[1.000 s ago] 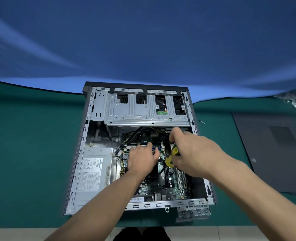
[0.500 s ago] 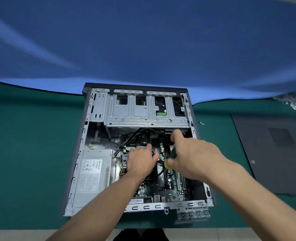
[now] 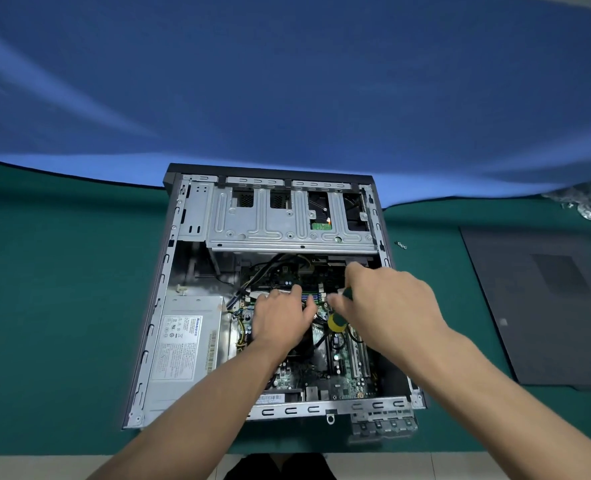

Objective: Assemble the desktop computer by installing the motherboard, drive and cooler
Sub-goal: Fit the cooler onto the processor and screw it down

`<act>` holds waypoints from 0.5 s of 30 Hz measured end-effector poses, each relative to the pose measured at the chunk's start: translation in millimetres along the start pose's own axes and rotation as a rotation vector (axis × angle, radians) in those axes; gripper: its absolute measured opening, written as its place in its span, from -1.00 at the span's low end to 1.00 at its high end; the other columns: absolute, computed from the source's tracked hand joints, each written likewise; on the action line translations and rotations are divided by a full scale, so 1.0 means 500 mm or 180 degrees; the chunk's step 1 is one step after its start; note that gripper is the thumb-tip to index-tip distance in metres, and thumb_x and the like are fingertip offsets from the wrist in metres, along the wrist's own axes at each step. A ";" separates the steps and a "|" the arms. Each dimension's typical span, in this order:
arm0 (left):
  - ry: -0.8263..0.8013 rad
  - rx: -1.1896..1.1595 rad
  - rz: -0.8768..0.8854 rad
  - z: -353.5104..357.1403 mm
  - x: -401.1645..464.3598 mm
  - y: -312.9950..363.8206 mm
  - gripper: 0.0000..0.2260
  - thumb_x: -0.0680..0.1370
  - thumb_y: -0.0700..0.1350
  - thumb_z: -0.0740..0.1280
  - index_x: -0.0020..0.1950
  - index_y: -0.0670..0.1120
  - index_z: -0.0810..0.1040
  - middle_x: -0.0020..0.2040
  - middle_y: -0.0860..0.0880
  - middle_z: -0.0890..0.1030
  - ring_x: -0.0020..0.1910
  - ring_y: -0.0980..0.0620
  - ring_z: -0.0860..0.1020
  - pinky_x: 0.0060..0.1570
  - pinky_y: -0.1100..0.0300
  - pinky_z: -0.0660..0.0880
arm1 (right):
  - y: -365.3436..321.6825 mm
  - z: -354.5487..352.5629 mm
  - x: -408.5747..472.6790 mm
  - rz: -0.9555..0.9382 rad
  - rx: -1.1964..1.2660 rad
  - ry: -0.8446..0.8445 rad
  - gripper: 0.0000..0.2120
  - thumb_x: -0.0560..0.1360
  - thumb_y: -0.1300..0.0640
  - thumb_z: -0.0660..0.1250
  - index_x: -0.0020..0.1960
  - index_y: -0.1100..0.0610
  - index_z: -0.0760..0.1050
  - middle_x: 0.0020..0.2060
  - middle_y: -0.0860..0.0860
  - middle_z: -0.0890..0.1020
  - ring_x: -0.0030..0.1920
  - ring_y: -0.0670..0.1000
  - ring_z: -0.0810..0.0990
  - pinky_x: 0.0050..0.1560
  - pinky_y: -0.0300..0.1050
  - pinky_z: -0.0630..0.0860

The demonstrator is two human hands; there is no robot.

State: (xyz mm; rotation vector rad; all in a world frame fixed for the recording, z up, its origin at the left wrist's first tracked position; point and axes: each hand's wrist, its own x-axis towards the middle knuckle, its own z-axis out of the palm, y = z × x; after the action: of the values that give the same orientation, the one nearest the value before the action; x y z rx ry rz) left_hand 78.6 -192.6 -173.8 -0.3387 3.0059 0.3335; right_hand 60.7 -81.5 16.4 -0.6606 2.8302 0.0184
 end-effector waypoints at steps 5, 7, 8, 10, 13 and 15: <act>-0.0017 -0.0027 -0.0017 -0.001 0.001 -0.001 -0.60 0.59 0.12 -0.04 0.05 -0.10 0.48 -0.23 -0.08 0.61 -0.16 -0.06 0.53 -0.20 0.07 0.29 | 0.004 -0.003 0.006 -0.0105 0.0210 -0.0346 -0.71 0.55 -0.08 0.21 0.17 0.05 0.28 0.12 0.02 0.52 0.05 0.15 0.55 -0.19 -0.09 0.30; 0.0015 0.0031 -0.0010 0.000 0.000 -0.001 -0.59 0.59 0.13 -0.04 0.04 -0.09 0.48 -0.25 -0.08 0.60 -0.18 -0.05 0.52 -0.22 0.08 0.26 | 0.004 0.000 0.005 -0.0043 0.0006 -0.0126 -0.73 0.58 -0.12 0.16 0.07 0.08 0.35 0.05 0.06 0.57 0.03 0.15 0.56 -0.23 -0.10 0.27; 0.0017 0.0052 -0.0007 0.000 0.000 -0.001 -0.58 0.59 0.14 -0.05 0.04 -0.09 0.48 -0.25 -0.08 0.60 -0.18 -0.06 0.53 -0.22 0.08 0.26 | 0.003 -0.002 0.007 0.0027 -0.0112 -0.0009 -0.68 0.58 -0.16 0.12 0.07 0.09 0.38 0.03 0.06 0.59 0.03 0.14 0.57 -0.25 -0.11 0.25; -0.0008 0.0032 -0.0011 -0.001 -0.001 0.000 -0.58 0.59 0.14 -0.05 0.05 -0.09 0.49 -0.25 -0.07 0.60 -0.19 -0.05 0.53 -0.23 0.09 0.26 | 0.008 -0.004 0.006 0.0097 -0.0128 0.0003 -0.63 0.56 -0.21 0.11 0.10 0.09 0.39 0.02 0.04 0.59 0.01 0.13 0.58 -0.27 -0.10 0.25; 0.0028 0.0025 -0.0019 -0.004 0.000 0.000 -0.59 0.58 0.12 -0.03 0.04 -0.09 0.50 -0.29 -0.05 0.59 -0.26 -0.02 0.47 -0.26 0.10 0.26 | 0.015 -0.007 0.005 -0.0080 -0.0054 -0.0289 -0.68 0.53 -0.13 0.20 0.15 0.05 0.28 0.04 0.02 0.56 -0.05 0.13 0.54 -0.23 -0.09 0.27; 0.0049 0.0041 -0.0018 -0.002 -0.001 0.000 -0.59 0.58 0.12 -0.03 0.04 -0.09 0.51 -0.29 -0.06 0.60 -0.25 -0.03 0.49 -0.26 0.11 0.26 | 0.016 -0.002 0.002 -0.0141 -0.0087 -0.0193 -0.71 0.54 -0.12 0.21 0.12 0.06 0.34 0.00 0.03 0.59 -0.06 0.13 0.54 -0.24 -0.10 0.28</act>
State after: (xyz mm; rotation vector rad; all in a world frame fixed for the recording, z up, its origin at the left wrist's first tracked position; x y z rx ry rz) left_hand 78.9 -192.7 -172.6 -0.3502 3.0202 0.3124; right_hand 55.8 -74.8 16.8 -0.7164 2.7612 0.0685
